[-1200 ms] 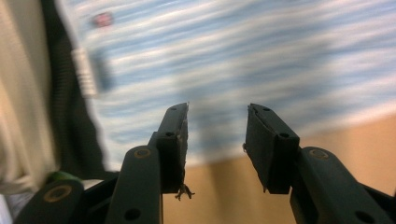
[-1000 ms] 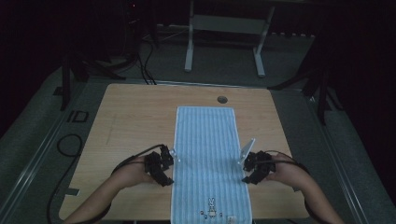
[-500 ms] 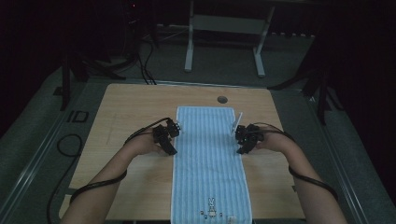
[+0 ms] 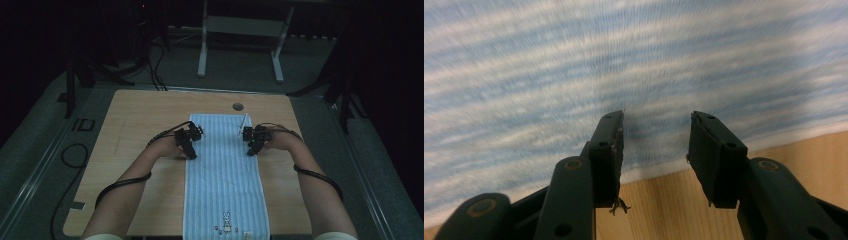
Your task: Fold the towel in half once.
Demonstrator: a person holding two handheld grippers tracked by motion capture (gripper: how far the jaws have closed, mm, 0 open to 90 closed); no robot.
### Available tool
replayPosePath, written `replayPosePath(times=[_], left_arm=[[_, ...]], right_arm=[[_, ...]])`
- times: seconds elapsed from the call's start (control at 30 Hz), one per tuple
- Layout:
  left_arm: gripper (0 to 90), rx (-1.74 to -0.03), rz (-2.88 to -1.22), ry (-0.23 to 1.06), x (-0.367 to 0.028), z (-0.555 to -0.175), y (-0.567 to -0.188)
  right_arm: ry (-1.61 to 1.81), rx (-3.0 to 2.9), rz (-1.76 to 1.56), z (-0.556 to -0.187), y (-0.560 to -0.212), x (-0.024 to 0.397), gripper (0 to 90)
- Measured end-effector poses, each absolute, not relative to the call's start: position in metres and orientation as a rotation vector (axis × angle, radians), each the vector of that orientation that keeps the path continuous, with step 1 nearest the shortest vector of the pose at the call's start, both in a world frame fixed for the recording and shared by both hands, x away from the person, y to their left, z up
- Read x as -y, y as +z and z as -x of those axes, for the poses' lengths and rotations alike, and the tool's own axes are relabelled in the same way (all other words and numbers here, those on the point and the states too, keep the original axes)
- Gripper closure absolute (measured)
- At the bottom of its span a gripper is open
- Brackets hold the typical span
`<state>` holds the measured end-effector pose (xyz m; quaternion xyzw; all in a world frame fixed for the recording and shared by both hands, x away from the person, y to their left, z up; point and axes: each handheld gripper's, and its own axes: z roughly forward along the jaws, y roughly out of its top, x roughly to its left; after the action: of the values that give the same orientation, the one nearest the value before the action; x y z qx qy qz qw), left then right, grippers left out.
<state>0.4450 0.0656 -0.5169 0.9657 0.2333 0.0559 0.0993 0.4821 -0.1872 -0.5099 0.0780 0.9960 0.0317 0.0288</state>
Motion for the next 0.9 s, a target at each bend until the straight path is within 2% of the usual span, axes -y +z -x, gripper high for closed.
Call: replayPosePath(times=[0.1,0.23,0.37,0.47,0.53,0.73,0.9], left_arm=[[40.4,-0.688,-2.861,0.158,-0.065,-0.445,-0.520],[40.8,-0.673,-2.850,0.159,-0.066,-0.444,-0.521],[56.3,-0.660,-2.830,0.095,-0.068,-0.441,-0.520],[73.7,-0.608,-2.855,0.085,-0.064,-0.438,-0.518],[82.2,-0.592,-2.870,0.090,-0.062,-0.435,-0.518],[85.3,-0.611,-2.862,0.149,-0.061,-0.431,-0.508],[85.1,-0.647,-2.809,0.233,-0.067,-0.422,-0.482]], right_arm=[[0.078,-3.096,-0.221,-0.480,-0.516,0.189,58.4],[0.092,-3.118,-0.232,-0.480,-0.516,0.191,66.3],[0.086,-3.123,-0.216,-0.477,-0.515,0.191,82.0],[0.090,-3.119,-0.209,-0.474,-0.515,0.191,83.9],[0.115,-3.117,-0.223,-0.474,-0.515,0.193,84.5],[0.143,-3.094,-0.246,-0.471,-0.509,0.198,85.4],[0.192,-3.030,-0.221,-0.462,-0.485,0.200,85.8]])
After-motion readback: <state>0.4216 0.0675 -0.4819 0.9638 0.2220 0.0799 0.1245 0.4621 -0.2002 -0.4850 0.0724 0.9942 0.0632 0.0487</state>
